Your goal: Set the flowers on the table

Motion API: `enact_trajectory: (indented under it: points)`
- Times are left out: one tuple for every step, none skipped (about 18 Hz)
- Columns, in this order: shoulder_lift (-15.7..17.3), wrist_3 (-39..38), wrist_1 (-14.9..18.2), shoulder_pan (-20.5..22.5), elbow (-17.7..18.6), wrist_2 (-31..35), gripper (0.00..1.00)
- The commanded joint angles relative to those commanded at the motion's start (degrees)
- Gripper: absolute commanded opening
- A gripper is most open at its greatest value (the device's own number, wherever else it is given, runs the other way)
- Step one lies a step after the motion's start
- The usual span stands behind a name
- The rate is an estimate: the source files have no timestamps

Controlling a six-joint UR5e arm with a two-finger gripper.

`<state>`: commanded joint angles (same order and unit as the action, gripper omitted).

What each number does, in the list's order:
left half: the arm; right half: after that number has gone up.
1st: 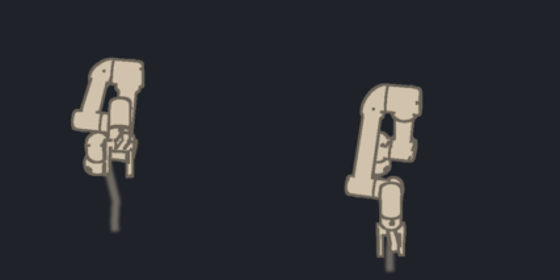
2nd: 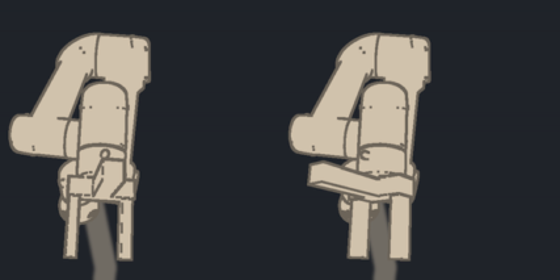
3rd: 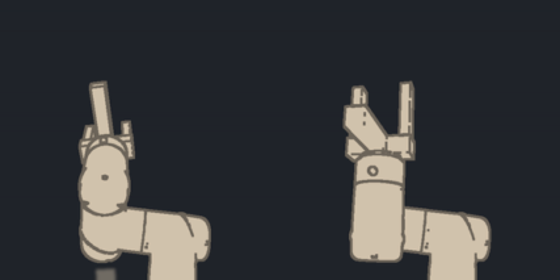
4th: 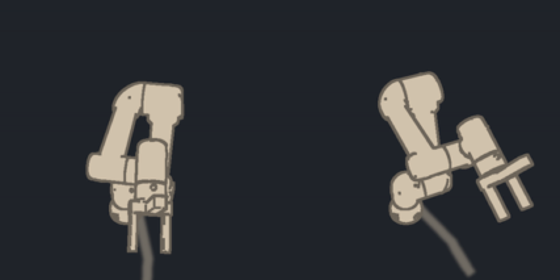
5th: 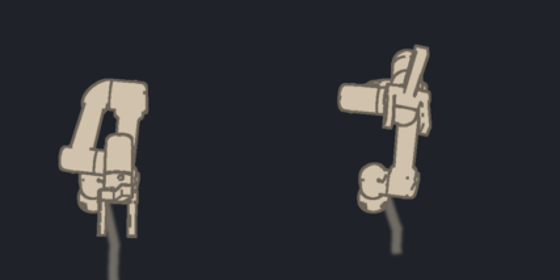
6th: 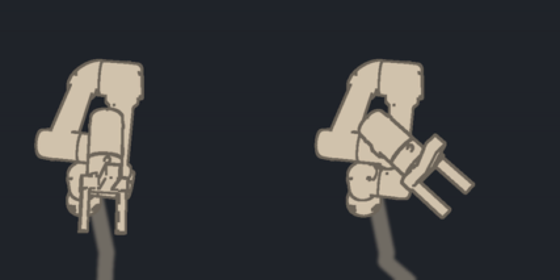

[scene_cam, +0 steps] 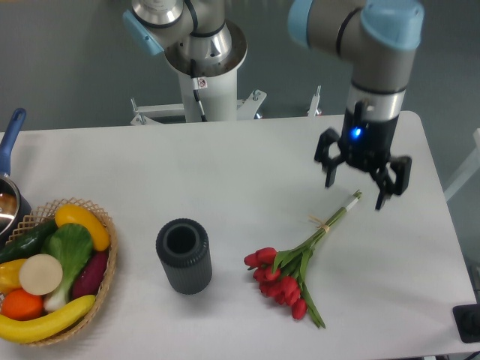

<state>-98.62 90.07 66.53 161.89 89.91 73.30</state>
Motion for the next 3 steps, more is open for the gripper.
enact_trajectory:
  points:
    - [0.53,1.67,0.0,0.97,0.79,-0.17,1.0]
    - [0.97,3.08,0.0,1.58,1.23,-0.35,1.0]
    - [1.15,3.79,0.0,2.03,1.41,-0.35,1.0]
